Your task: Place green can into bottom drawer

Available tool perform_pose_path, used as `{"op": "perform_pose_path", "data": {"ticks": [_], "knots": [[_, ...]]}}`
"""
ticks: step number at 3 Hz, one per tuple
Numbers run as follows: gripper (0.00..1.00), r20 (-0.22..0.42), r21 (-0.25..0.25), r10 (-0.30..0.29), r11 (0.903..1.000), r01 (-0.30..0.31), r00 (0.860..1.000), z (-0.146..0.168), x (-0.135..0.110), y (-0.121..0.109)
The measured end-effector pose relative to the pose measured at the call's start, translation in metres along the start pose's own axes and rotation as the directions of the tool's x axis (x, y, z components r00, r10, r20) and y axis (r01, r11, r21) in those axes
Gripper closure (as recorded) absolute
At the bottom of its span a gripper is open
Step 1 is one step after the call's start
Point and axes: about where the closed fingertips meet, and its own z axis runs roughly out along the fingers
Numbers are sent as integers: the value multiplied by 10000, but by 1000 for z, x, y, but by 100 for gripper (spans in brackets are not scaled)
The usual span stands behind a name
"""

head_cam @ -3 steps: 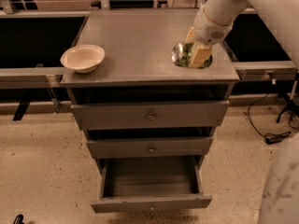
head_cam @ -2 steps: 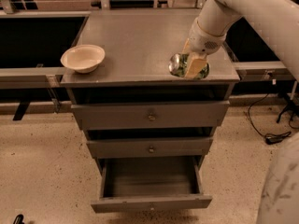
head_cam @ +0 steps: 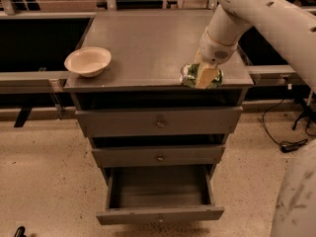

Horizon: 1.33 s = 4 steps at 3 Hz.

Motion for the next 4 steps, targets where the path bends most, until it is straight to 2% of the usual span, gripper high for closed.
{"op": "perform_pose_path", "data": {"ticks": [1,2,3,4], "knots": [[100,-689,-216,459,9986,-475,9966,1,14,13],[100,-249,-437,531,9976,-542,9983,-9,23,24],[100,1063,-352,120,9993,-83,9943,-27,12,33],[100,1046,-272,197,9995,-169,9943,-26,12,34]]}}
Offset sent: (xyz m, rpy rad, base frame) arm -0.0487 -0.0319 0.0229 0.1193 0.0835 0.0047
